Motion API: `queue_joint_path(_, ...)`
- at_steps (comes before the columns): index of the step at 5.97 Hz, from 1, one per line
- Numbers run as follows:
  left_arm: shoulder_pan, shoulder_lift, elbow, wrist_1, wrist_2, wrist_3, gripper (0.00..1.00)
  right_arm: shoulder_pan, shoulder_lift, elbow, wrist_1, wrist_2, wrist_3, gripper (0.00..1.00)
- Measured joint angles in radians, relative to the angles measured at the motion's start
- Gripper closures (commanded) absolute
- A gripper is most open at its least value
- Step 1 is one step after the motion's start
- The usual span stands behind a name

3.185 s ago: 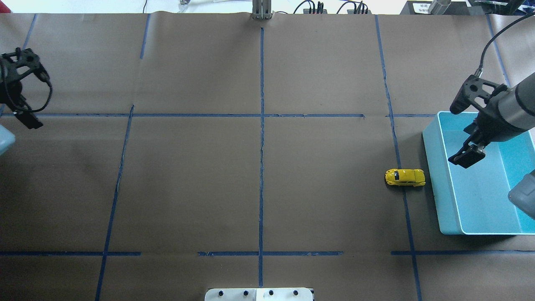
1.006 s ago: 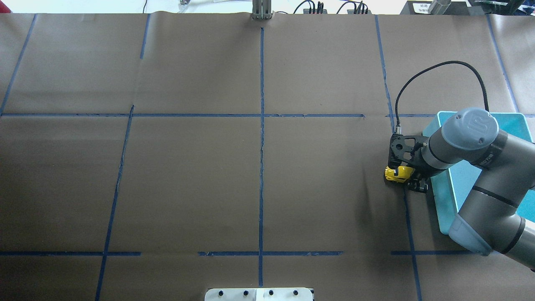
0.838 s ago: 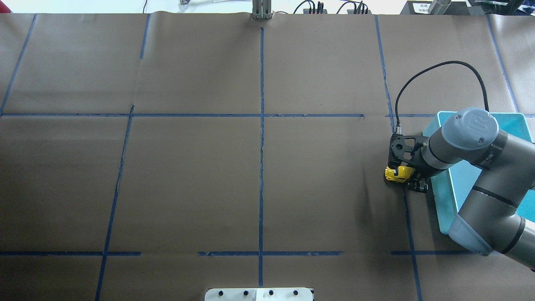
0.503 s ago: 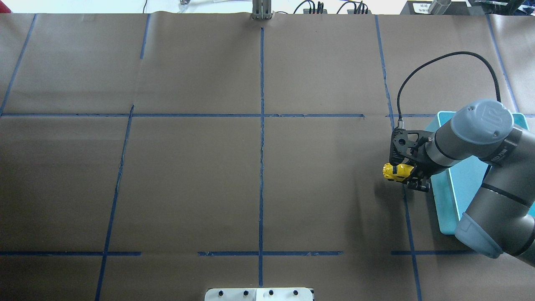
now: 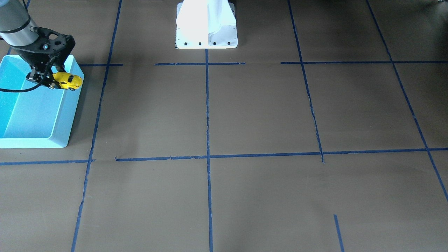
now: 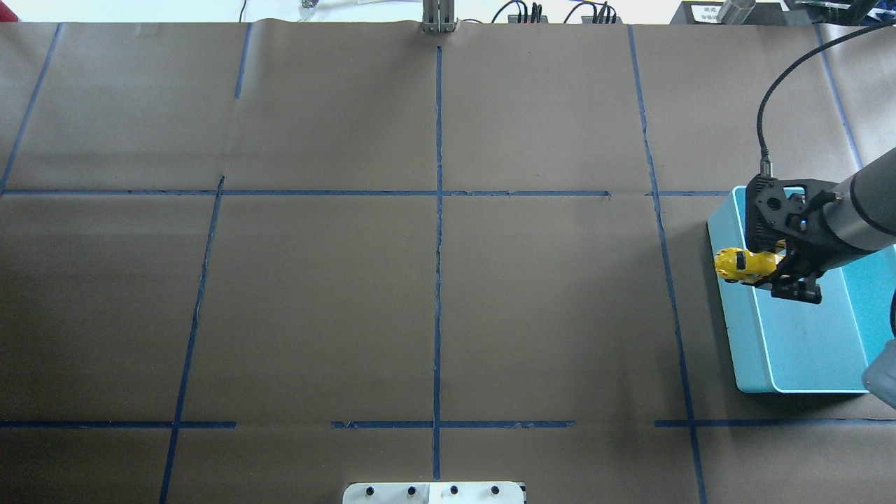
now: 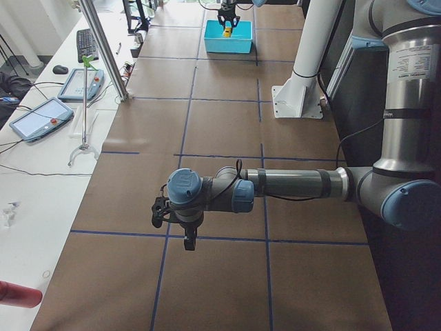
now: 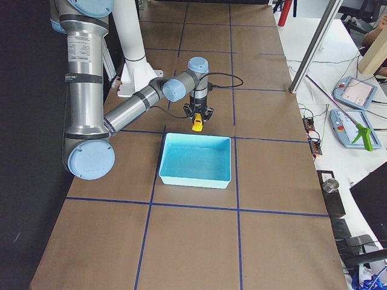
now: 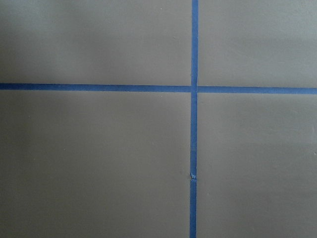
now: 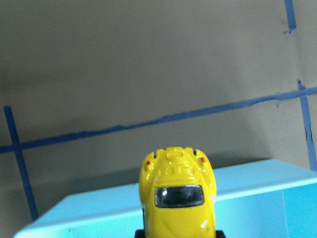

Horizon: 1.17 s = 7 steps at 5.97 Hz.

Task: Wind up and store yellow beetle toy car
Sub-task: 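Lift the car with the right gripper and carry it over the bin, then lower the car into the bin and open the right gripper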

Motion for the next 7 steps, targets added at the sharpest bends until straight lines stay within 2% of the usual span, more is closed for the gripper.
queue_joint_path(2, 0.0, -0.001, 0.001, 0.0, 0.0, 0.0, 0.0, 0.075, -0.108, -0.017, 0.004, 0.001, -0.186, 1.0)
queue_joint_path(3, 0.0, -0.001, 0.001, 0.0, 0.0, 0.0, 0.0, 0.083, -0.122, -0.074, 0.034, -0.002, -0.21, 1.0)
queue_joint_path(5, 0.0, 0.0, 0.001, 0.0, 0.0, 0.0, 0.0, 0.067, -0.111, -0.261, 0.234, -0.003, -0.143, 1.0)
queue_joint_path(7, 0.001, 0.004, 0.002, 0.0, 0.0, 0.0, 0.0, 0.031, -0.073, -0.369, 0.334, -0.003, -0.069, 1.0)
